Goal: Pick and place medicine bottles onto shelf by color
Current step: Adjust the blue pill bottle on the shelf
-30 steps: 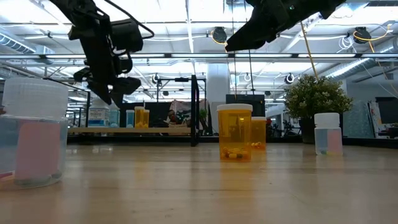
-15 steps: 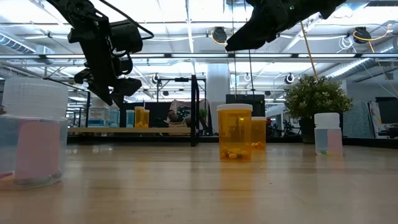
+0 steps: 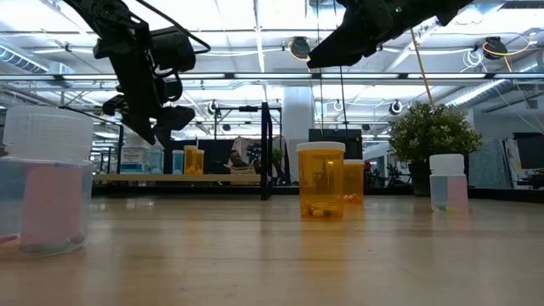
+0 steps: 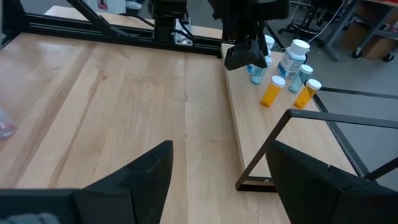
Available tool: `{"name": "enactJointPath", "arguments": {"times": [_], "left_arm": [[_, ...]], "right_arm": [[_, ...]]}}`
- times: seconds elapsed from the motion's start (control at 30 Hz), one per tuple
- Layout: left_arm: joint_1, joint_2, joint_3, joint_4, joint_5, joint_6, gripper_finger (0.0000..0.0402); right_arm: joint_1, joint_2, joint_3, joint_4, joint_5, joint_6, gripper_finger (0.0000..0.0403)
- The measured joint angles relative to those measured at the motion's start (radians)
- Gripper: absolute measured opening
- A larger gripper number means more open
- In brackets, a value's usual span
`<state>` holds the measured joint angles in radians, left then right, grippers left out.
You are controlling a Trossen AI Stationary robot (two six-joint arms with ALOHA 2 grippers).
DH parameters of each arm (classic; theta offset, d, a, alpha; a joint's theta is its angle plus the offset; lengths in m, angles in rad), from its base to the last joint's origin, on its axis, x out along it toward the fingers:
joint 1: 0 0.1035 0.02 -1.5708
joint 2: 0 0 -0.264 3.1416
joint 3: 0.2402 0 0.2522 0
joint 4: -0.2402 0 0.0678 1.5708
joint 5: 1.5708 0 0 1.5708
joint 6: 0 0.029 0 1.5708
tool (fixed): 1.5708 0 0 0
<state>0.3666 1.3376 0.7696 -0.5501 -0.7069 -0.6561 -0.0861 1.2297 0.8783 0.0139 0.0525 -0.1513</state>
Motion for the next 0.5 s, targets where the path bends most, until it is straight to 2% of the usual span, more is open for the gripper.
{"name": "enactJointPath", "arguments": {"times": [0.27,0.5], "left_arm": [[-0.002,0.000,0.001,0.081,-0.021,0.088,0.0175],[-0.002,-0.008,0.001,0.057,-0.027,0.047,0.0175]], "right_arm": [[0.000,0.000,0.000,-0.002,0.000,-0.006,0.0253],[0.001,0.000,0.000,-0.003,-0.001,-0.012,0.0253]]}}
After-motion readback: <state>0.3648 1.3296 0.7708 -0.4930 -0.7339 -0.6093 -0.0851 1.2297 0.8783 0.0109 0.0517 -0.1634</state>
